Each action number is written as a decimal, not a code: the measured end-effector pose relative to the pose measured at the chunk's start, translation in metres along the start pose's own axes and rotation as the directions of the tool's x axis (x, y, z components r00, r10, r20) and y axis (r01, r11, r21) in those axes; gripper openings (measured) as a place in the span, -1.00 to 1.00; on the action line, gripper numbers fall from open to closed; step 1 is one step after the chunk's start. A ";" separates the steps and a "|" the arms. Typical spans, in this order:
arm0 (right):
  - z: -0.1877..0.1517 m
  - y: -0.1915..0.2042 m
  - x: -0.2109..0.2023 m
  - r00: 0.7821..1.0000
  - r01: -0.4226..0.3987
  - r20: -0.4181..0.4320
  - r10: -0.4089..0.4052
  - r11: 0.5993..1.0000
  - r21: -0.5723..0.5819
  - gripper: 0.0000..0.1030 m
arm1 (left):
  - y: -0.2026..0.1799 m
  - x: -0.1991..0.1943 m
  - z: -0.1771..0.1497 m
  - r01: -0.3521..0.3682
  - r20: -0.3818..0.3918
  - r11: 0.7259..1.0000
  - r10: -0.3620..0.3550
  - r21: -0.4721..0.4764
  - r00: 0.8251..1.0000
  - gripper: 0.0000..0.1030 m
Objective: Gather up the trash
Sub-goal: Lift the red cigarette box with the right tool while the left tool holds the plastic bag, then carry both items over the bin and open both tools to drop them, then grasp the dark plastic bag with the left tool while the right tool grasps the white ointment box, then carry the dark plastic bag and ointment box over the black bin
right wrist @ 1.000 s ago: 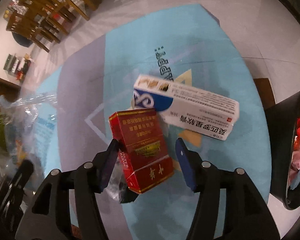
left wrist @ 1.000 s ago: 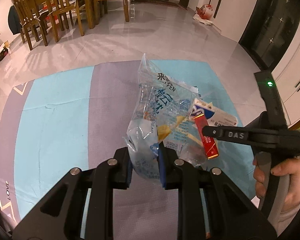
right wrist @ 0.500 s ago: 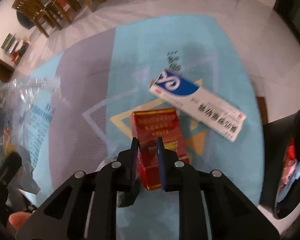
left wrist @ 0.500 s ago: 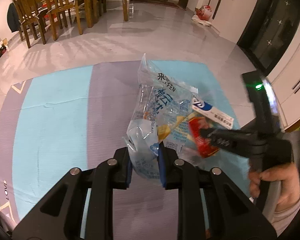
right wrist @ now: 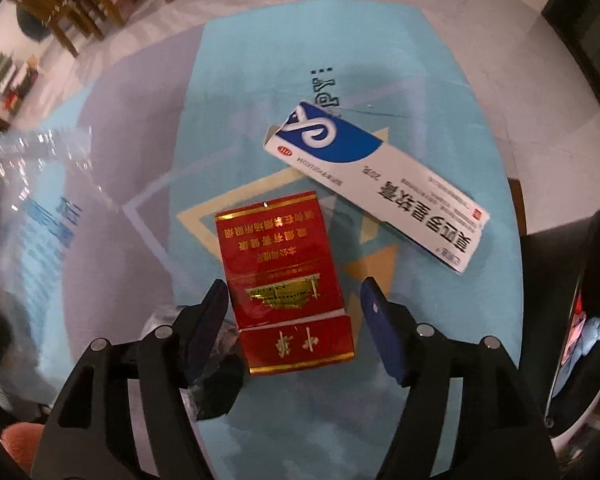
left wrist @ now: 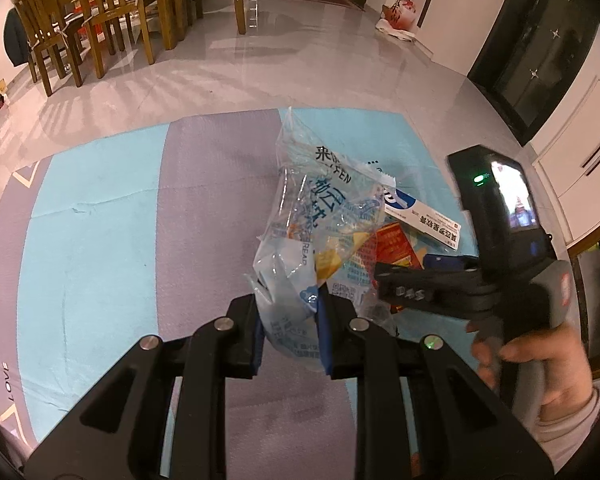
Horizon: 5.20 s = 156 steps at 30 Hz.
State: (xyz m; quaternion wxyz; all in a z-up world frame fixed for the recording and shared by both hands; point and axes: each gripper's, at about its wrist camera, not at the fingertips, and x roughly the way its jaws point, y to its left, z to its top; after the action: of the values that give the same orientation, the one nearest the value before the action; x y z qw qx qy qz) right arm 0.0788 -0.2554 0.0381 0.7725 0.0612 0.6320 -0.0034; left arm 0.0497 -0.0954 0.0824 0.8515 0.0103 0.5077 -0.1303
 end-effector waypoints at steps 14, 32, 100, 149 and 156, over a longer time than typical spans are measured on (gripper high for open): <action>-0.012 -0.017 -0.088 0.964 -0.062 0.260 0.048 0.997 0.046 0.13 | -0.027 -0.006 0.005 0.053 0.046 0.998 -0.054 0.032 0.997 -0.56; -0.073 -0.200 -0.195 0.849 -0.131 0.508 -0.142 0.876 0.464 0.13 | -0.204 0.016 0.018 0.198 0.024 0.956 -0.208 0.216 0.978 -0.56; 0.033 -0.026 -0.035 0.961 0.259 0.138 -0.240 0.955 -0.143 0.85 | -0.026 0.111 -0.025 0.149 -0.239 0.986 -0.162 -0.070 0.957 0.58; -0.030 -0.097 -0.131 0.925 -0.179 0.368 0.092 0.961 0.209 -0.24 | -0.055 0.004 -0.003 0.167 0.080 0.986 -0.169 0.026 0.982 0.11; -0.048 -0.128 -0.161 0.882 -0.194 0.469 0.036 0.936 0.293 -0.24 | -0.088 -0.007 0.015 0.187 0.110 0.981 -0.192 0.055 0.975 0.11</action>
State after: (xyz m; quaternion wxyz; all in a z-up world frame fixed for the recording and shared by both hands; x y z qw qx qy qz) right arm -0.0104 -0.3894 0.1743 0.8766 0.2256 0.4180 -0.0775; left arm 0.0390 -0.1812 0.1059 0.8626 -0.0269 0.4536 -0.2224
